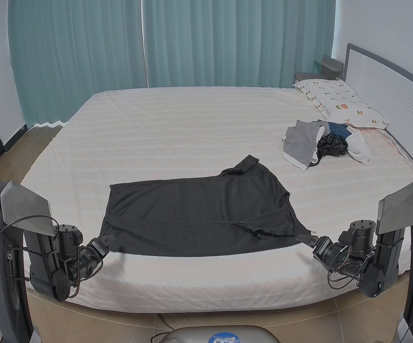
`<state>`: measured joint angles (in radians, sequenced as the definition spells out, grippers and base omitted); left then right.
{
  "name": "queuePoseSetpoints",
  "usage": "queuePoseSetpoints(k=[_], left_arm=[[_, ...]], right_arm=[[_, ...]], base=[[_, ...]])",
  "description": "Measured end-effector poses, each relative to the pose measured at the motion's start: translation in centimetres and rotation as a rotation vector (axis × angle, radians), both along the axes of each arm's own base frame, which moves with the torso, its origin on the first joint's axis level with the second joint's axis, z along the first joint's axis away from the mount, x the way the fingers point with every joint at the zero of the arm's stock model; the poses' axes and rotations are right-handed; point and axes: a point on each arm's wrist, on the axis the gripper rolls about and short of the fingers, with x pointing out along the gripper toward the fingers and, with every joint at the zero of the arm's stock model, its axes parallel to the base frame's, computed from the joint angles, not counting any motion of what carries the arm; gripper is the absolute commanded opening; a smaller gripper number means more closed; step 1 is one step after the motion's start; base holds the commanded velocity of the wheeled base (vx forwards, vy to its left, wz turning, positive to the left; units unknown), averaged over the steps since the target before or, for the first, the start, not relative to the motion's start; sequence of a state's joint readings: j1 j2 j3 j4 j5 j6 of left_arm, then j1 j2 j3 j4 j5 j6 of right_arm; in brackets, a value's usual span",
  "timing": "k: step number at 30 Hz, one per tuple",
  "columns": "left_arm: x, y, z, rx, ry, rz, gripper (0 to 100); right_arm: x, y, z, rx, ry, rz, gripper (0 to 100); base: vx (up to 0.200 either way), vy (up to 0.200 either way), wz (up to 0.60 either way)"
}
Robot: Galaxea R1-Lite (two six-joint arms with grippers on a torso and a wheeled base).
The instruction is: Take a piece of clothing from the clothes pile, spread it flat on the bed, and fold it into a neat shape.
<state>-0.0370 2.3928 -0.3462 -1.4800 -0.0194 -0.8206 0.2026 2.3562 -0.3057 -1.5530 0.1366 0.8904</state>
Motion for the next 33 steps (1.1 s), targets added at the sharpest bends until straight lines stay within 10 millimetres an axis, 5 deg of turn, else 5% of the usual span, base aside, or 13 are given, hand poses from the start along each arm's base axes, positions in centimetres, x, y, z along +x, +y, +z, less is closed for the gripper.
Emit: queuePoseSetpoints(k=[12,13,33], left_arm=[[2.0,-0.5,-1.2,0.025,-0.028,0.042,100],[2.1,-0.5,-1.2,0.026,-0.032,0.042,0],[3.0,-0.2,-1.6,-0.002,-0.052,0.095,0]], right_arm=[[-0.4,0.4,-0.5,-0.018,0.022,-0.015,100],[-0.4,0.4,-0.5,-0.018,0.023,-0.014,100],[3.8,2.3,-2.7,-0.061,0.005,-0.052,100]], base=[[0.0,0.0,0.0],[0.0,0.0,0.0],[0.0,0.0,0.0]])
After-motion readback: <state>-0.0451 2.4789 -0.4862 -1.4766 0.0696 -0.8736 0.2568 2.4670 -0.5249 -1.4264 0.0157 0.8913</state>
